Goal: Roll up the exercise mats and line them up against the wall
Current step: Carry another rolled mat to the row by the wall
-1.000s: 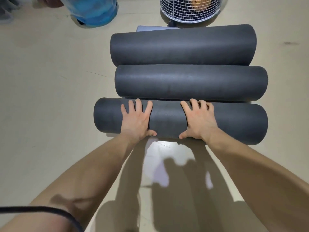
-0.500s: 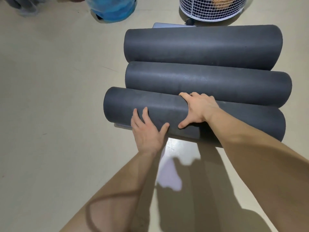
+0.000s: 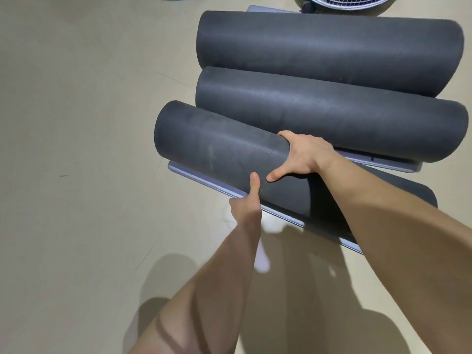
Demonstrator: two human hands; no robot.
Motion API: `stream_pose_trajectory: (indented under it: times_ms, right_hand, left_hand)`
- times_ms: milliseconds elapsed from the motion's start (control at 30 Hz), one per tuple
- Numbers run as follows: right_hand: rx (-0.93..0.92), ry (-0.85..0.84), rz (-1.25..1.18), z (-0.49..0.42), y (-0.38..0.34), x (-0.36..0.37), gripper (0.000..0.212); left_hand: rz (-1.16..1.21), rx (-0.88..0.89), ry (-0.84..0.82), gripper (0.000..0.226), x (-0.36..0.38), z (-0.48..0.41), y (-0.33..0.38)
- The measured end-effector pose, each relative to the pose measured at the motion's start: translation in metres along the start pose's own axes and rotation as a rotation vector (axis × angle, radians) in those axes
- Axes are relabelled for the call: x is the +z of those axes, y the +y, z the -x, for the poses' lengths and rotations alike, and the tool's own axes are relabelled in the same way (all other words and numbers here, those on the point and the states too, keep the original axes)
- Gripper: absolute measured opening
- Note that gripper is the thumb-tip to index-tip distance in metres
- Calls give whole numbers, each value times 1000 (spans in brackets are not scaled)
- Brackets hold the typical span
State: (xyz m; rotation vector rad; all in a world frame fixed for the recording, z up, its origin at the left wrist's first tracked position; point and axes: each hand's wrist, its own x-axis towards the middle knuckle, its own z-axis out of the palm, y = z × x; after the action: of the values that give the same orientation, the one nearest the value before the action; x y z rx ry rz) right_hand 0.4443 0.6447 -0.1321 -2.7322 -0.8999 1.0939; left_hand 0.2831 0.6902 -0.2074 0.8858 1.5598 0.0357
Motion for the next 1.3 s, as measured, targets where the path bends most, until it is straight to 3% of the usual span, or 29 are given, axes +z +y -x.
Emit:
stream_pose_trajectory:
  times_ms: [200, 300, 500, 667, 800, 1033, 1300]
  right_hand:
    - [1, 9, -8, 1, 0, 3, 136]
    - [0, 12, -18, 1, 0, 4, 139]
    - [27, 4, -162, 17, -8, 25, 126]
    - [43, 0, -353, 54, -24, 63, 104]
    - [23, -21, -488, 107, -43, 63, 100]
    - [68, 19, -677, 243, -65, -63, 96]
    - [214, 136, -912, 453, -7, -278, 108]
  left_hand:
    - [1, 46, -68, 90, -3, 15, 10]
    - [-39, 49, -110, 125, 5, 5, 8]
    - [20, 1, -58, 146, -11, -1, 5]
    - [81, -33, -95, 145, -53, 22, 2]
    - [38, 0, -96, 112, -95, 74, 8]
    - [-173, 81, -99, 102, -129, 248, 101]
    - [-437, 169, -271, 101, -79, 521, 208]
